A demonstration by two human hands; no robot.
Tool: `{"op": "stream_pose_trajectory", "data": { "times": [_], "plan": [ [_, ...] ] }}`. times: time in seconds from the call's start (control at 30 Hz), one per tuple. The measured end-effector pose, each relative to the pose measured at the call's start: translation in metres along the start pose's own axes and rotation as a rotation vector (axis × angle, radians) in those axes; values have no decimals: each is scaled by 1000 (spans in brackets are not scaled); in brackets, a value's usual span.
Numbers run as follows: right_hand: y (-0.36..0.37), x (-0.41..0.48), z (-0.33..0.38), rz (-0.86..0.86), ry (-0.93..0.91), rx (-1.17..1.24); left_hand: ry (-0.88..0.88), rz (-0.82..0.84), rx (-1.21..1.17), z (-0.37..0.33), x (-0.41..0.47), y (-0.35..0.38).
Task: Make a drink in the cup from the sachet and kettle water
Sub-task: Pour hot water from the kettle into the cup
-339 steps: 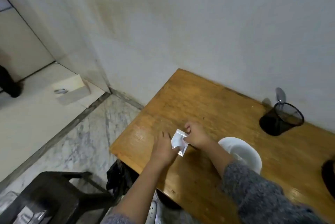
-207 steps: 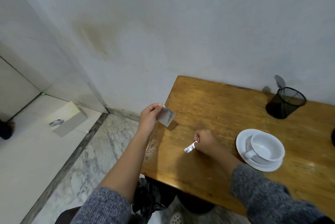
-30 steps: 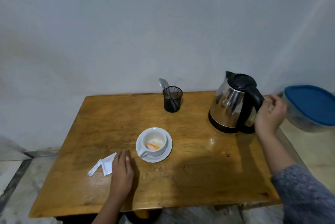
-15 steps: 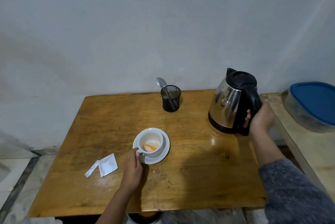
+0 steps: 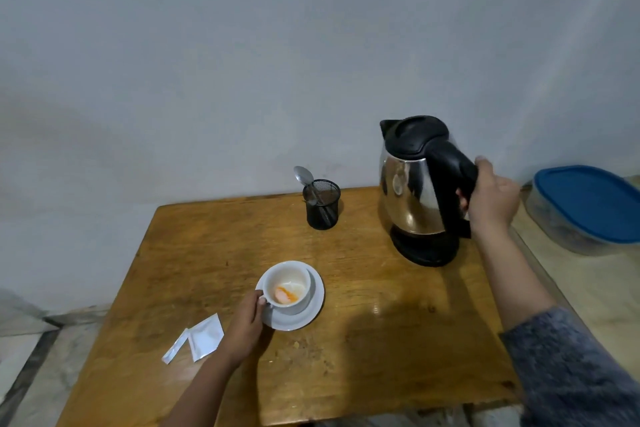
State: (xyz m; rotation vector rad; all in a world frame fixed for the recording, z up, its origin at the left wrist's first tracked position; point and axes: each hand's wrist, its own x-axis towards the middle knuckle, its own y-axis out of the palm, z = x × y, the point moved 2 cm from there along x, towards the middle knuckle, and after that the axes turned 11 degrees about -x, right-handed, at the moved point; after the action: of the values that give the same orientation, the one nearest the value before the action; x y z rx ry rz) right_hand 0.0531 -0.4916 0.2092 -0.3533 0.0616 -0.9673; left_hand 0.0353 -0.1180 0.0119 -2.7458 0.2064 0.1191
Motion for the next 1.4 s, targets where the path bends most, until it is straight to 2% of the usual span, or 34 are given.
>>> {"op": "stream_pose_trajectory", "data": {
  "times": [0.07, 0.23, 0.6, 0.87, 1.4],
  "plan": [
    [6, -7, 12, 30, -70, -96, -2, 25, 6, -2, 1, -3],
    [30, -43, 25, 179, -99, -295, -17, 57, 10, -3, 6, -8],
    [90, -105, 51, 562, -490, -843, -11, 141, 131, -4, 18, -21],
    [111, -118, 68, 617, -650, -1021, -11, 158, 118, -1, 21, -22],
    [134, -135, 80, 666, -722, -1150, -16, 166, 107, -4, 20, -24]
  ]
}}
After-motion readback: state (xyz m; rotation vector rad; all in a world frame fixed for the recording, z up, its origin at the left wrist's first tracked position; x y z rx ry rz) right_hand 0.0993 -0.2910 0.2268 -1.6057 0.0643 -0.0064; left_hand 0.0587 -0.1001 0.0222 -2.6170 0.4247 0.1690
